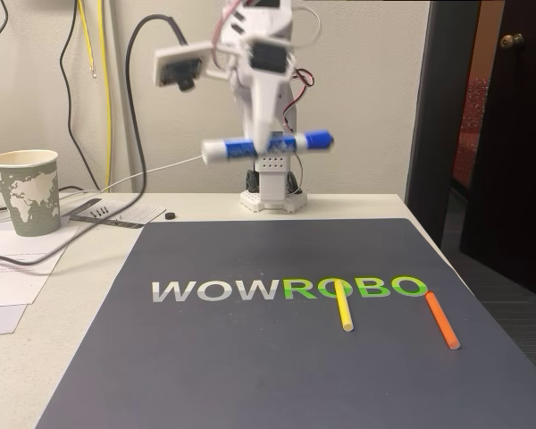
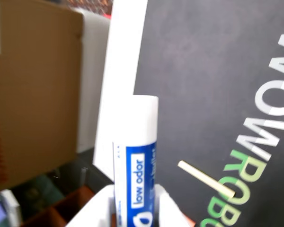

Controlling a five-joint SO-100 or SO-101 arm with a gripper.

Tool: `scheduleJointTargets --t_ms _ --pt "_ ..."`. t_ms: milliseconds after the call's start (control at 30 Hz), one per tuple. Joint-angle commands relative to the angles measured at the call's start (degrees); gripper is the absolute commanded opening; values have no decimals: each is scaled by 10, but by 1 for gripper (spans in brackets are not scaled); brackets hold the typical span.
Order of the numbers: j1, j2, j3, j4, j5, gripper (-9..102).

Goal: Pick up the blue marker.

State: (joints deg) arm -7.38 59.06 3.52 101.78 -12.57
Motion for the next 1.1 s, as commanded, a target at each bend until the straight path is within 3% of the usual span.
scheduleJointTargets --t_ms 0,100,1067 --pt "9 -29 -160 73 47 0" --pt "8 -51 -221 120 66 0" --pt "-4 -40 -220 154 64 0"
